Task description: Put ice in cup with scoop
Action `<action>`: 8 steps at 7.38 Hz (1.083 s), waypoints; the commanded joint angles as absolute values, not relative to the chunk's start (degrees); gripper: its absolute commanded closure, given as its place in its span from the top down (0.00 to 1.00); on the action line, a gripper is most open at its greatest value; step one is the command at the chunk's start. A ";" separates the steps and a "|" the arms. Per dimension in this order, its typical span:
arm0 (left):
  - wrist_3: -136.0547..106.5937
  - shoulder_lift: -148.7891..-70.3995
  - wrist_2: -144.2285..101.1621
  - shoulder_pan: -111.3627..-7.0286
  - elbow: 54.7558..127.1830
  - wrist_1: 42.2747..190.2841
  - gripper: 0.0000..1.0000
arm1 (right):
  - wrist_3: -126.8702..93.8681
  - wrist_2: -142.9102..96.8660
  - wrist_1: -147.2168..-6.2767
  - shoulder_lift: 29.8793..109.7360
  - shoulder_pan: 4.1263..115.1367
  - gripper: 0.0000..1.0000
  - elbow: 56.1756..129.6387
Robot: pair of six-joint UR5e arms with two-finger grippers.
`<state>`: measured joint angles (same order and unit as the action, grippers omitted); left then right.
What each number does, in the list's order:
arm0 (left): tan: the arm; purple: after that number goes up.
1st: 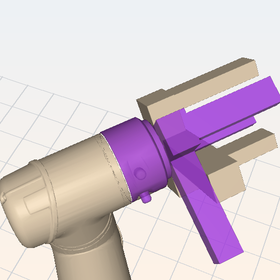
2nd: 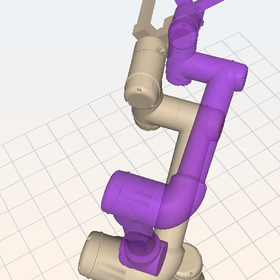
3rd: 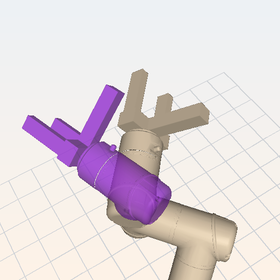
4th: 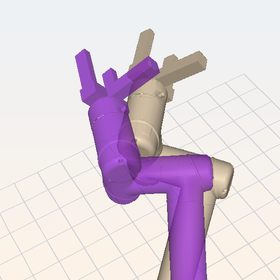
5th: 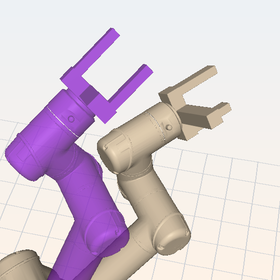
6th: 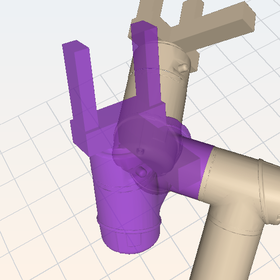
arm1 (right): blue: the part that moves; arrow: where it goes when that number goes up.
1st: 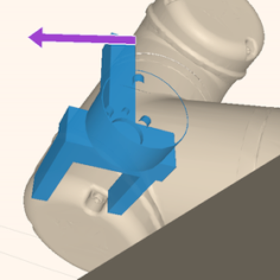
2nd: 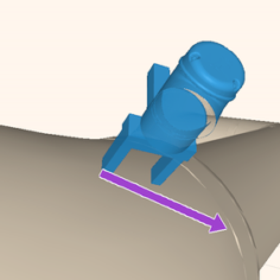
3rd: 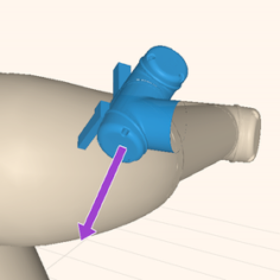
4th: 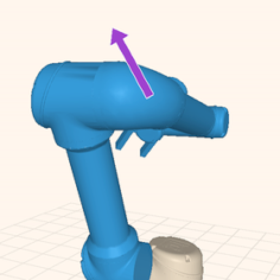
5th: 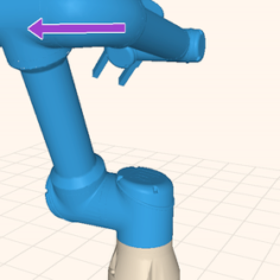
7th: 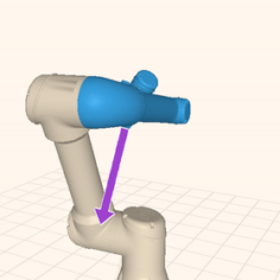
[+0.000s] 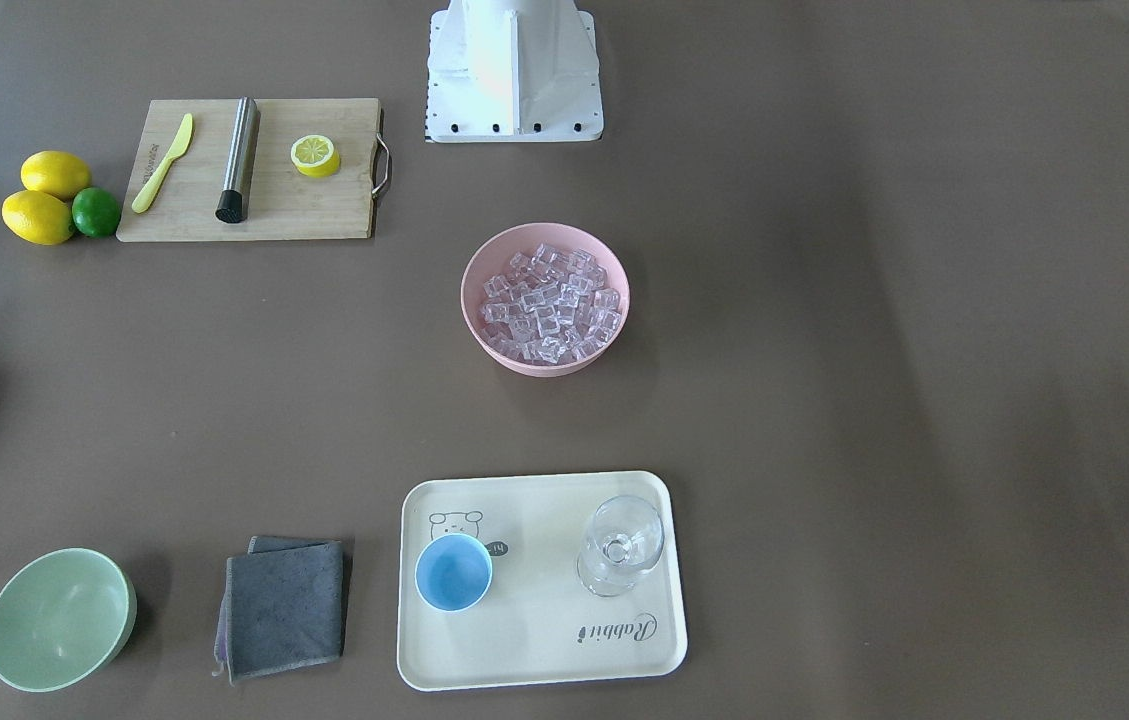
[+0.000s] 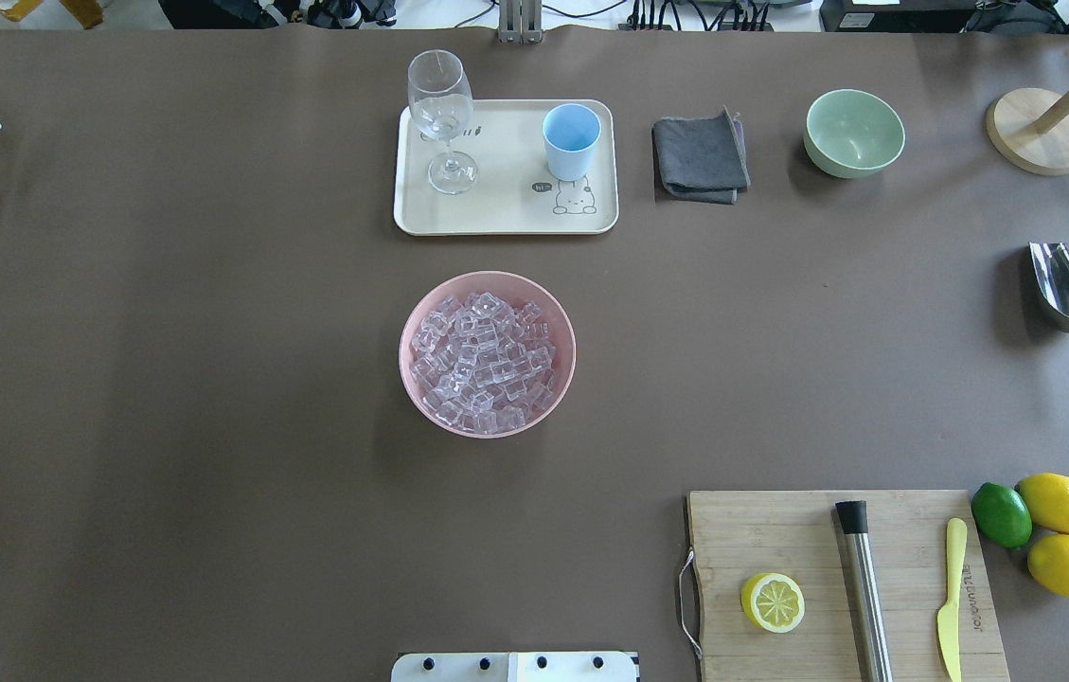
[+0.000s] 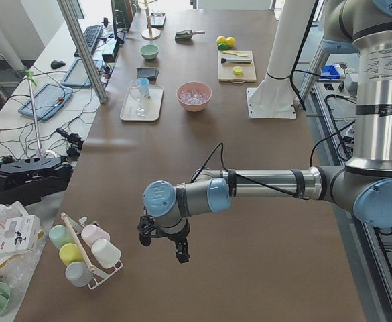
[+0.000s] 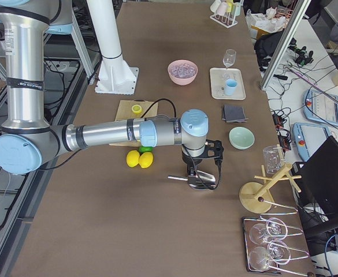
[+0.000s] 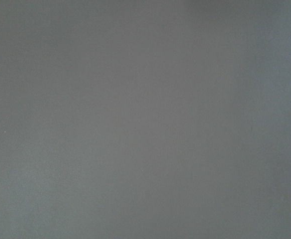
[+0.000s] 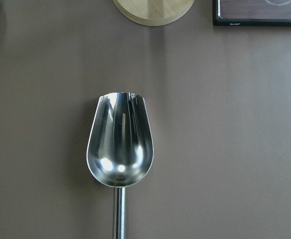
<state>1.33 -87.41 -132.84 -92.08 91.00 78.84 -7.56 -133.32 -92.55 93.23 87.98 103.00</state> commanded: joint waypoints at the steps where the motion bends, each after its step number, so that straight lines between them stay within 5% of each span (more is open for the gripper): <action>1: 2.19 -86.23 -132.98 -92.11 90.70 78.75 0.99 | -7.38 -133.42 -92.55 93.34 87.98 1.00 103.18; 4: 2.20 -83.86 -132.81 -93.16 97.53 78.22 0.99 | -7.64 -133.24 -92.46 93.69 87.98 0.99 103.45; 6: 5.87 -89.16 -132.54 -89.68 84.82 78.05 0.99 | -7.82 -134.46 -92.46 94.65 87.98 1.00 103.62; 8: 5.97 -88.07 -132.71 -91.49 91.30 75.25 0.99 | -11.22 -134.56 -92.37 95.27 87.89 0.99 104.76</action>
